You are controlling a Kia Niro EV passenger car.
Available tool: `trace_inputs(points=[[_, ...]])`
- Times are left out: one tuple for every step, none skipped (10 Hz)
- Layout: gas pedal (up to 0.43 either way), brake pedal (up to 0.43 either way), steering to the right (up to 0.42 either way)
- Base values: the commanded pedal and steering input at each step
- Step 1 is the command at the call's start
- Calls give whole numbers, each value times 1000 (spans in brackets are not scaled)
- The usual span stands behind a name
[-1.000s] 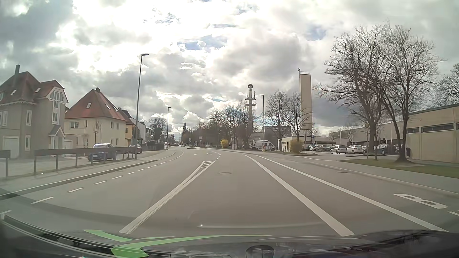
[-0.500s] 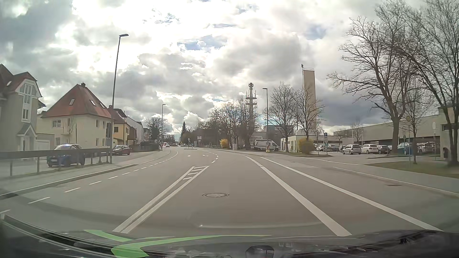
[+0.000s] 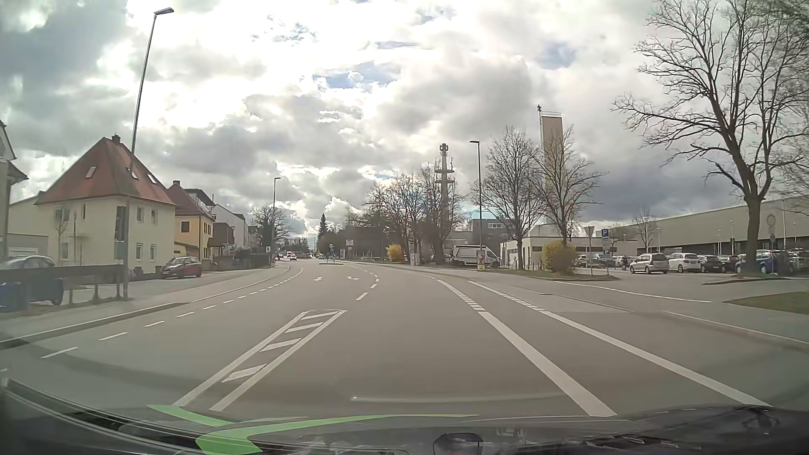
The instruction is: Follow the waypoints while adhering to traffic rules and regulations
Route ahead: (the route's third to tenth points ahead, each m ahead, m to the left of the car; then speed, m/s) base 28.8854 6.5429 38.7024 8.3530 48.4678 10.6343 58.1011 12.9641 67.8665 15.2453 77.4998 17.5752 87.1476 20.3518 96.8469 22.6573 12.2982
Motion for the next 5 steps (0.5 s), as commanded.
trace_inputs(points=[[177,0,-1],[177,0,-1],[177,0,-2],[177,0,-4],[177,0,-4]])
